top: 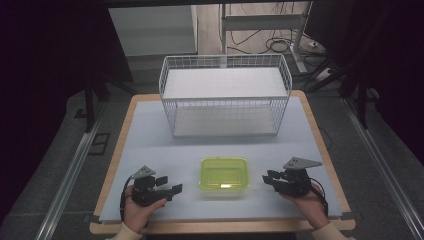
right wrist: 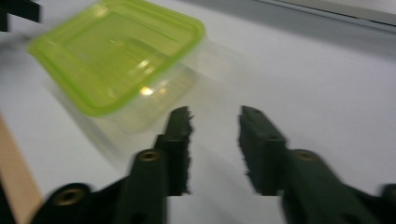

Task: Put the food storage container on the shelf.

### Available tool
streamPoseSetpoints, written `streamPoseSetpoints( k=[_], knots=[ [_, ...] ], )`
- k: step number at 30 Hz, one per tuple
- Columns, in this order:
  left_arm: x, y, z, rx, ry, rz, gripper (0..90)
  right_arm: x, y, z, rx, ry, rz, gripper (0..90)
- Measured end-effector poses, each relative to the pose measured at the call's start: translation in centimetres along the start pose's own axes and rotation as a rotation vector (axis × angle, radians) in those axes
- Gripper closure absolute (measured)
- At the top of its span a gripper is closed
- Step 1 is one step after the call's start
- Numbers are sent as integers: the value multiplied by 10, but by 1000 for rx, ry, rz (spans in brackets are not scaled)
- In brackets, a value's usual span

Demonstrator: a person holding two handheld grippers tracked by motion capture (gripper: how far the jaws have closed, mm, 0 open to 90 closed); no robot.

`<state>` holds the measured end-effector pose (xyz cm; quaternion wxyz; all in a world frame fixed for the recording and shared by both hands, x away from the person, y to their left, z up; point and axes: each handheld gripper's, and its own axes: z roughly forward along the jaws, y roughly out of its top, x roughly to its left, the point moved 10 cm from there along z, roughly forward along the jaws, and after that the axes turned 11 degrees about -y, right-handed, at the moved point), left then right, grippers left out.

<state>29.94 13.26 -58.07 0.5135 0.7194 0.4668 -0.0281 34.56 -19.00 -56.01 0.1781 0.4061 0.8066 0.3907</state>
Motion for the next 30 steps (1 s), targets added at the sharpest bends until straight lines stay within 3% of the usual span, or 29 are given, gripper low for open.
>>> streamPoseSetpoints(
  k=[2, 7, 13, 16, 18, 21, 30],
  knots=[
    [-3, 4, -1, -8, -12, -8, 247, 3, 2, -1, -12, 31, 15, 481],
    [-9, 10, 1, -13, -45, -37, 249, 6, 4, -2, -29, 73, 31, 413],
    [-15, 16, 3, -18, -70, -62, 250, 7, 7, -5, -29, 97, 54, 388],
    [-17, 17, 4, -18, -83, -80, 249, 9, 10, -6, -15, 125, 109, 393],
    [-17, 19, 10, -5, -109, -122, 249, 10, 14, -7, -16, 139, 140, 398],
    [-17, 21, 18, 14, -116, -131, 250, 13, 18, -6, -14, 164, 181, 400],
    [-23, 28, 41, 46, -181, -184, 277, 21, 19, 7, 25, 181, 211, 432]
  ],
)
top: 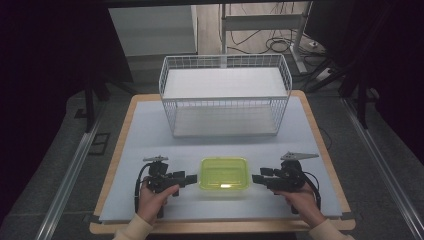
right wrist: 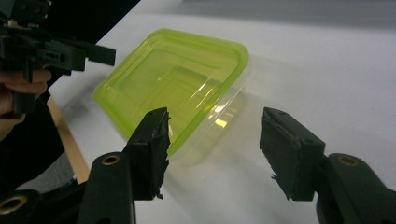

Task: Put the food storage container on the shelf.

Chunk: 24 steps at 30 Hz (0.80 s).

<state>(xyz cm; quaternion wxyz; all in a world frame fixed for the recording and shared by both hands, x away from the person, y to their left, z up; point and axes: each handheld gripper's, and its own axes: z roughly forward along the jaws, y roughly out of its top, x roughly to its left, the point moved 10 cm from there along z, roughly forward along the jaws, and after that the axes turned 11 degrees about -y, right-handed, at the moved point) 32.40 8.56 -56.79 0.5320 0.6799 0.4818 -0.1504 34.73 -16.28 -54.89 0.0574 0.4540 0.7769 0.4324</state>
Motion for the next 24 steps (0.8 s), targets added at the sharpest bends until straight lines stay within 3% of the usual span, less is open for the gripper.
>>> streamPoseSetpoints(
  k=[2, 6, 20, 24],
  knots=[
    [1, 2, 5, 4, -9, -19, 279, -1, 1, 3, 0, 8, 27, 434],
    [3, 6, 13, 14, -10, -20, 285, -2, 5, 10, 5, 17, 65, 445],
    [3, 8, 26, 36, -30, -42, 324, -1, 9, 21, 33, 26, 97, 519],
    [5, 8, 26, 36, -33, -44, 376, 0, 7, 23, 50, 39, 101, 563]
  ],
)
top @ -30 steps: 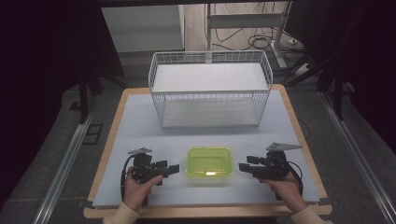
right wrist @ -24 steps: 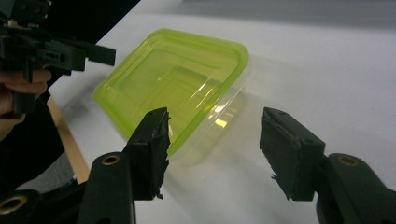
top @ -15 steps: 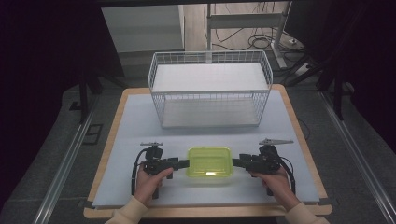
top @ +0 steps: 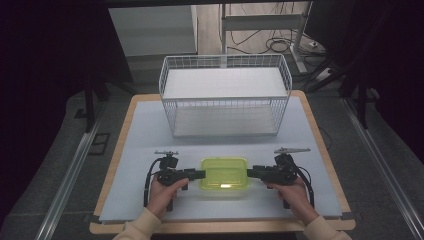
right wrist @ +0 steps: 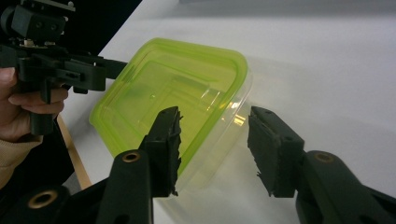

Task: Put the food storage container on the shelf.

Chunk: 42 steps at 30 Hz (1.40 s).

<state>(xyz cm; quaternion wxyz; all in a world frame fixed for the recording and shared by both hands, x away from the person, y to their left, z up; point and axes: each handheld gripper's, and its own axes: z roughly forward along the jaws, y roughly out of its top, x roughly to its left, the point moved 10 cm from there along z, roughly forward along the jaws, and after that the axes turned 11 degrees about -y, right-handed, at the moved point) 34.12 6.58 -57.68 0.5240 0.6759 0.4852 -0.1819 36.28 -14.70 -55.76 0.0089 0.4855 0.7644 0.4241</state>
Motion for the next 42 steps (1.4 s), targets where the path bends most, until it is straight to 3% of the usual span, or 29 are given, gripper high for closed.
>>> streamPoseSetpoints(
  k=[12, 18, 32, 37, 42],
  knots=[
    [-4, -6, 8, 42, -55, -15, 594, 0, -2, 7, 30, 29, 33, 693],
    [-2, -7, 8, 44, -48, -17, 654, -1, -1, 9, 39, 39, 55, 669],
    [-2, -7, 7, 47, -48, -16, 684, 0, 0, 7, 45, 24, 53, 717],
    [-2, -7, 7, 46, -48, -14, 684, -1, -1, 9, 60, 39, 71, 658],
    [-3, -7, 7, 46, -49, -7, 690, 2, -5, 14, 84, 61, 77, 675]
  ],
)
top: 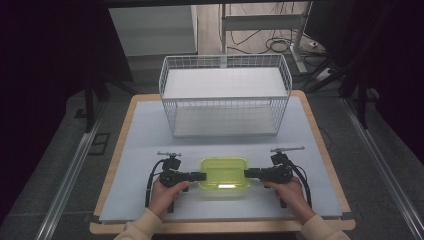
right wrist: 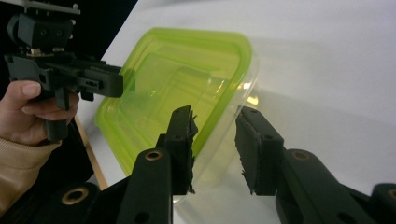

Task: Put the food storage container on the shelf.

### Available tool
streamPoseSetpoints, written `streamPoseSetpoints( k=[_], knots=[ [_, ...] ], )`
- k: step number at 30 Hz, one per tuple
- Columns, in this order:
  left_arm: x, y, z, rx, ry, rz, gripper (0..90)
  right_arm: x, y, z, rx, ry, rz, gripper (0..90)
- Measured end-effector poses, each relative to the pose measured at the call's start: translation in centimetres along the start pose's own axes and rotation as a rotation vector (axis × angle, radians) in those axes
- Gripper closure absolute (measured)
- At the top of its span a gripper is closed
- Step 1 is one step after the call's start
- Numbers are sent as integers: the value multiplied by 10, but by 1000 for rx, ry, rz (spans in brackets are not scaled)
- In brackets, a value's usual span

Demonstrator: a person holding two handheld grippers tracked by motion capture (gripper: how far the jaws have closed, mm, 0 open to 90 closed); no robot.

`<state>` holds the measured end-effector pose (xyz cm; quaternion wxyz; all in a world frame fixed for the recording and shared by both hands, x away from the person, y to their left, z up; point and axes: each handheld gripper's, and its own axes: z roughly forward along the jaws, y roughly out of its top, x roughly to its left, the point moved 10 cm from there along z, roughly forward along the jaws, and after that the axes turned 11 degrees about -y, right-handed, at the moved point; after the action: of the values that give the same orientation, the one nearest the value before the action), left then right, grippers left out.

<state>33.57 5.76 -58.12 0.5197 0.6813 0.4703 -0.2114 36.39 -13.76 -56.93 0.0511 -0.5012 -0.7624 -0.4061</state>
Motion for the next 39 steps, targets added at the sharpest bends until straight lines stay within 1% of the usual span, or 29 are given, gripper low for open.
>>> streamPoseSetpoints(
  k=[2, 4, 11, 16, 17, 19, 20, 21, 22, 25, 27, 32, 39],
  knots=[
    [0, 0, 0, 2, -1, -3, 701, 3, -1, 2, 11, 4, 1, 696],
    [-1, -1, 0, 2, -3, -2, 703, 3, 0, 3, 10, 0, 7, 704],
    [-2, 0, -2, 2, -10, 4, 722, 3, 1, 1, 10, 16, 32, 731],
    [-5, 1, -5, -8, -15, 11, 747, 5, 3, -2, 4, 42, 70, 770],
    [-5, 1, -5, -8, -15, 11, 753, 5, 3, -2, 4, 42, 70, 770],
    [-6, 1, -6, -9, -18, 7, 767, 5, 4, -4, -1, 49, 75, 786],
    [-7, 1, -7, -16, -27, 3, 777, 6, 4, -5, -9, 54, 89, 802],
    [-7, 2, -8, -16, -30, 2, 777, 6, 4, -5, -9, 54, 89, 802],
    [-8, 3, -9, -31, -40, 3, 795, 7, 5, -7, -12, 59, 90, 814],
    [-9, 3, -10, -30, -33, 12, 805, 8, 6, -8, -19, 51, 71, 819],
    [-10, 4, -10, -34, -27, 18, 807, 8, 6, -8, -22, 49, 71, 819],
    [-13, 5, -12, -39, -35, 30, 807, 10, 7, -10, -27, 61, 69, 819],
    [-14, 6, -13, -42, -27, 36, 808, 12, 8, -11, -31, 67, 74, 818]
  ],
)
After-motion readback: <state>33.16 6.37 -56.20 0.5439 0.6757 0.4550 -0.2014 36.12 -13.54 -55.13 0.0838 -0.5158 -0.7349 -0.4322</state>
